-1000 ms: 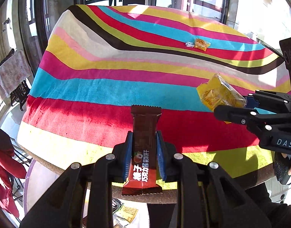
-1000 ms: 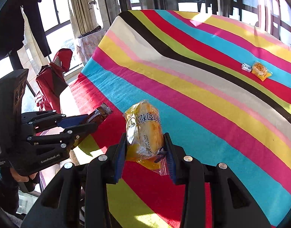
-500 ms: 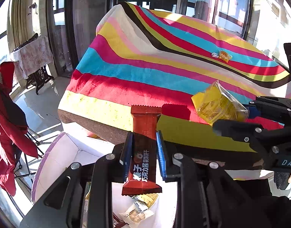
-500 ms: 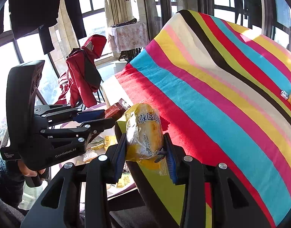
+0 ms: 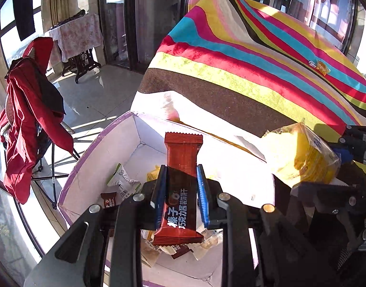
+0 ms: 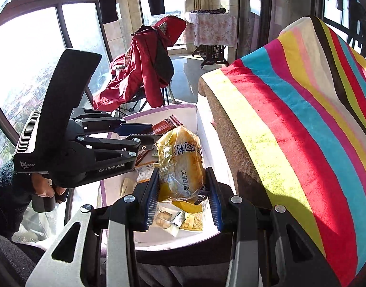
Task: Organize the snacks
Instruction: 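Carry both snacks to the white box and open both tools to drop them, then grasp an orange pastry packet with the right tool and lift it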
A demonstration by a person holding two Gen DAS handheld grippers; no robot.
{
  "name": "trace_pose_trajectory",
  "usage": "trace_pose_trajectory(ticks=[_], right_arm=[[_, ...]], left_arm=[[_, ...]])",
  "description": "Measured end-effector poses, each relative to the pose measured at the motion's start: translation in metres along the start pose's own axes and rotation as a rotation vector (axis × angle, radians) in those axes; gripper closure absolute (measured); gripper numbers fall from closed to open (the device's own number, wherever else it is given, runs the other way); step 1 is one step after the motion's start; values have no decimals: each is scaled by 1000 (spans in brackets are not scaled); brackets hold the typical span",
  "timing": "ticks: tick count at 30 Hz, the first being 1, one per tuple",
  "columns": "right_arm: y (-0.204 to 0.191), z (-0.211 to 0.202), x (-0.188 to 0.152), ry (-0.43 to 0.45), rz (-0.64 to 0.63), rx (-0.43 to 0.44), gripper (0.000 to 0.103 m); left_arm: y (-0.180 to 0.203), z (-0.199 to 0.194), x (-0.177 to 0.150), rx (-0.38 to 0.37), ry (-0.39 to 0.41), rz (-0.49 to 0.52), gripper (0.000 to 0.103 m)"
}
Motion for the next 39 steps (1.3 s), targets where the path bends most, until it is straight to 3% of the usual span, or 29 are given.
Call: trace_pose_trajectory(ticks=[5, 6, 7, 8, 9, 11, 15, 17, 20, 23, 26, 30, 35, 39], right_arm=[[-23, 18, -6, -57, -75, 67, 63], [-28, 19, -7, -60, -91, 83, 57], [-31, 19, -7, -57, -105, 93, 50], [-34, 17, -6, -48, -113, 105, 37], [-34, 13, -6, -33, -117, 116, 30], [-28, 2, -4, 3, -108, 121, 29], [11, -29, 3, 86, -22, 121, 27], [41, -51, 5, 145, 56, 121, 25], [92, -87, -2, 230, 187, 103, 23], [148, -121, -19, 290, 296, -10, 20], [211, -145, -48, 306, 417, -143, 18], [293, -168, -94, 276, 577, -322, 17], [380, -176, -146, 162, 702, -504, 17], [433, -172, -159, 84, 697, -583, 17]], left_arm=[[-25, 16, -12, 103, -73, -52, 72], [-35, 18, -14, 145, -83, -89, 50], [-45, 19, -14, 192, -91, -133, 17], [-54, 17, -13, 233, -86, -178, 7], [-63, 13, -11, 269, -72, -220, 3], [-73, 6, -4, 316, -50, -285, 3], [-69, -2, 27, 334, -16, -376, 2], [-49, 0, 50, 294, -14, -376, 2], [2, 8, 91, 185, 14, -296, 3], [76, 13, 132, 60, 75, -157, 2], [156, 29, 166, -79, 80, 8, 2], [254, 63, 199, -276, 25, 148, 2], [340, 108, 231, -331, -8, 233, 2], [370, 132, 229, -363, -45, 220, 2]])
Point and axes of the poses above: each gripper's, at about its wrist camera, not at the fingertips, and z roughly the way its jaws point, y to its right, x to its top, the point moved 7 cm from there along z, roughly the way its jaws point, and after that the axes turned 4 degrees about -y, right-handed, at the moved point
